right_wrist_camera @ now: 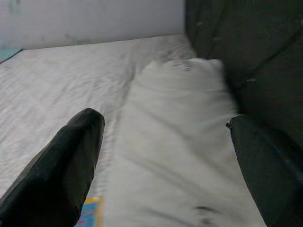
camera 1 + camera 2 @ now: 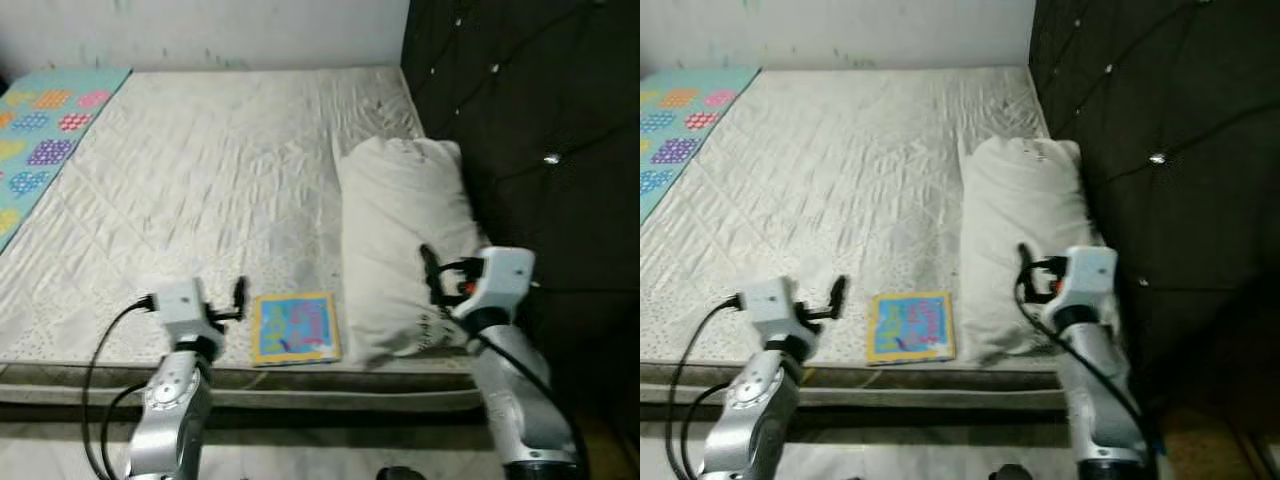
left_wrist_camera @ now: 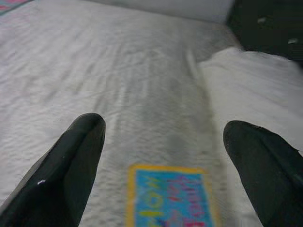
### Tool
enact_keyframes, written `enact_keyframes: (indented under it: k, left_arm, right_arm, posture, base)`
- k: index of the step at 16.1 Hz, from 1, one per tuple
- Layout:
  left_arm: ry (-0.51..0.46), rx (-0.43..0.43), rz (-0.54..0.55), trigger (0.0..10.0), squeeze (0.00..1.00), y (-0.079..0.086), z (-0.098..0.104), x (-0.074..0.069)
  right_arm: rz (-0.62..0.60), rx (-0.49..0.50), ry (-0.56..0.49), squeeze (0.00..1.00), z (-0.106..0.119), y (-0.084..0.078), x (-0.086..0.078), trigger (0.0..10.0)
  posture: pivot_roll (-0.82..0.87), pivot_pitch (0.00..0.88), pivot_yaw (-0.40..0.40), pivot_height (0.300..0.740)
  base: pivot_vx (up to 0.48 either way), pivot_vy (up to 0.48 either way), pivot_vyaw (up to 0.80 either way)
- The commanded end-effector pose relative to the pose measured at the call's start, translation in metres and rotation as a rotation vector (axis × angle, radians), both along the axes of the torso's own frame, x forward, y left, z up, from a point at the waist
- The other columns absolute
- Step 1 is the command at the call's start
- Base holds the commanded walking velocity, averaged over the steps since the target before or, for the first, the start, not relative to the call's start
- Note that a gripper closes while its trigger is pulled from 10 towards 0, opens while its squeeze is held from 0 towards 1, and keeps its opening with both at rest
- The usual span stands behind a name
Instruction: Clean up the room
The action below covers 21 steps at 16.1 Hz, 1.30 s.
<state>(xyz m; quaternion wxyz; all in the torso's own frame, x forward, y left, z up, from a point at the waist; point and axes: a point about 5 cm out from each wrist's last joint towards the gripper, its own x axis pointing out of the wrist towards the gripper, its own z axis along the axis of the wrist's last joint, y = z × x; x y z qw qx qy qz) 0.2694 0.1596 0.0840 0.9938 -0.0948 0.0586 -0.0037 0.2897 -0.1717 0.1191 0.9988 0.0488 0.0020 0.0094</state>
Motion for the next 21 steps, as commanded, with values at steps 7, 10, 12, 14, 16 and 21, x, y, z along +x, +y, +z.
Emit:
enact_keyframes:
  k: [7,10,12,14,16,21]
  left_arm:
    - [-0.038,-0.028,-0.035,10.0,0.00,0.0055,0.0061,-0.0027]
    - [-0.039,-0.032,-0.042,10.0,0.00,0.0047,0.0063,-0.0026]
    - [-0.039,-0.035,-0.045,10.0,0.00,0.0044,0.0064,-0.0031]
    - [-0.039,-0.036,-0.046,10.0,0.00,0.0045,0.0065,-0.0033]
    - [-0.035,-0.040,-0.046,10.0,0.00,0.0044,0.0061,-0.0036]
    - [-0.032,-0.037,-0.062,10.0,0.00,0.0037,0.0062,-0.0041]
  right_arm:
    - [0.030,0.014,-0.011,0.00,0.0014,0.0074,0.0021,10.0]
    - [0.031,0.010,-0.011,0.00,0.0017,0.0072,0.0025,10.0]
    - [0.029,0.006,-0.009,0.00,0.0012,0.0063,0.0024,10.0]
    - [0.028,0.005,-0.008,0.00,0.0007,0.0060,0.0021,10.0]
    - [0.026,0.004,-0.006,0.00,0.0001,0.0057,0.0016,10.0]
    - [0.020,0.002,-0.006,0.00,-0.0010,0.0050,0.0015,10.0]
  posture:
    - [-0.16,0.096,0.028,0.740]
    - [-0.16,0.096,0.025,0.740]
    - [-0.16,0.097,0.026,0.740]
    - [-0.16,0.102,0.027,0.740]
    - [-0.16,0.104,0.028,0.740]
    - [-0.16,0.108,0.032,0.740]
  base:
    - [0.073,0.000,0.00]
    - [0.285,0.000,0.00]
    - [0.311,0.000,0.00]
    - [0.311,0.000,0.00]
    - [0.251,0.000,0.00]
    - [0.242,0.000,0.00]
